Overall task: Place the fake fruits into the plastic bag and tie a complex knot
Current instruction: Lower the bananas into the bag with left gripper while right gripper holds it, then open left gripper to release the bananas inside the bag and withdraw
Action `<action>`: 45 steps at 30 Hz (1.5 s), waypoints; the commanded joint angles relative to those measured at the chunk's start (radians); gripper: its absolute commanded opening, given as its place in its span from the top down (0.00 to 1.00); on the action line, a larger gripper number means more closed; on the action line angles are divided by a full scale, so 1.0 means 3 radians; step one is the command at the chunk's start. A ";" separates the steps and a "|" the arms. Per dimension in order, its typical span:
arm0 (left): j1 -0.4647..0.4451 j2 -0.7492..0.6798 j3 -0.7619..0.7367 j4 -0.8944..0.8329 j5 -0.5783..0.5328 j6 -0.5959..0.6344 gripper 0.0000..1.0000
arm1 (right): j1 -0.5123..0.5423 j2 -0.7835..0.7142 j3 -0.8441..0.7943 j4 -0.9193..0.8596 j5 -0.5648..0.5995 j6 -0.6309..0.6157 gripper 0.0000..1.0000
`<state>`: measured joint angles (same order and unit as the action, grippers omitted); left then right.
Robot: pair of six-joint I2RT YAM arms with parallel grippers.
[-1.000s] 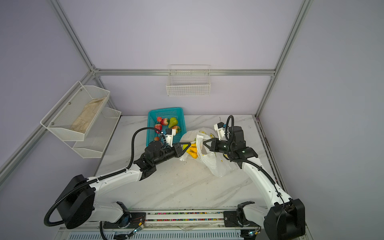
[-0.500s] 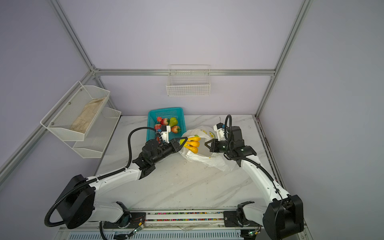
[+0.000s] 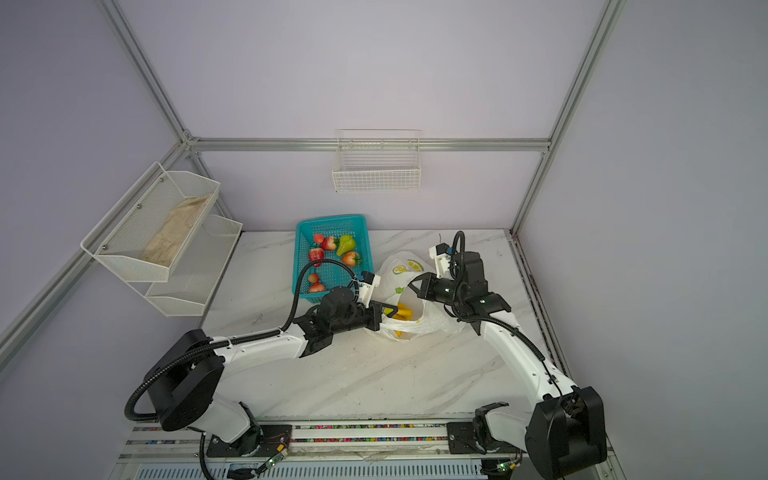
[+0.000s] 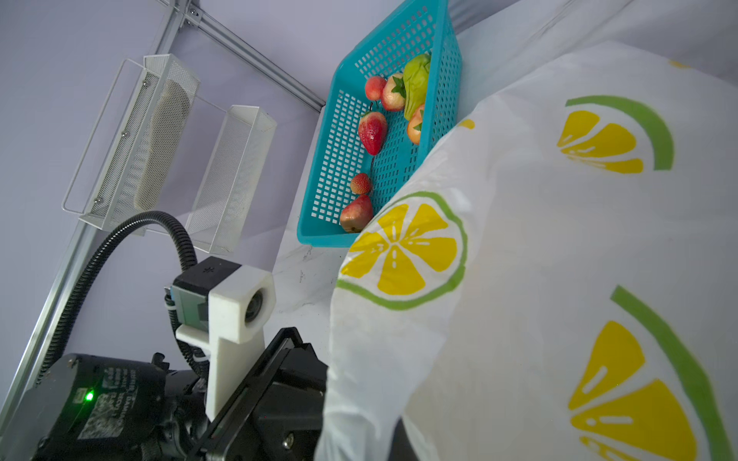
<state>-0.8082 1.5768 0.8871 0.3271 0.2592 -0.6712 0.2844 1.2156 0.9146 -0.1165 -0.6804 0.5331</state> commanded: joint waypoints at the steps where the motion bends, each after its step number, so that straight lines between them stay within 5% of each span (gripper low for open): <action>1: -0.0061 0.0078 0.0380 0.0114 0.0110 0.0317 1.00 | 0.0019 -0.0063 -0.0129 0.0280 -0.0065 0.0277 0.95; 5: -0.0099 0.0160 0.0433 0.0166 0.0094 0.0487 0.95 | 0.0019 -0.0073 -0.0205 0.0261 -0.0073 0.0237 0.95; 11: -0.0098 0.0116 0.0361 -0.0089 -0.0035 0.0924 0.72 | 0.0010 -0.0080 -0.0240 0.0189 0.0110 0.0173 0.95; 21: -0.0098 -0.0822 -0.0225 -0.0529 -0.0184 0.1328 0.47 | 0.0001 -0.0037 -0.0299 0.0207 0.0212 0.0112 0.95; 25: -0.0093 -0.1386 -0.0621 -0.0698 -0.0455 0.1122 0.41 | -0.0003 -0.0072 -0.0323 0.0211 0.0245 0.0124 0.95; 29: -0.0090 -0.1990 -0.1135 -0.0990 -0.1108 0.0432 0.40 | -0.0012 -0.0096 -0.0312 0.0210 0.0273 0.0130 0.95; 32: -0.0083 -0.2195 -0.1515 -0.0850 -0.1204 -0.0022 0.40 | -0.0010 -0.0108 -0.0311 0.0227 0.0301 0.0115 0.95; 45: -0.0083 -0.0729 -0.0918 -0.0131 -0.1055 -0.0483 0.48 | -0.0012 -0.0059 -0.0294 0.0280 0.0224 0.0038 0.95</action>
<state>-0.8364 1.3033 0.4847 0.1555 -0.0566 -0.7609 0.2840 1.2079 0.8265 -0.0620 -0.6075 0.5625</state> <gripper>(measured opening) 0.526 0.048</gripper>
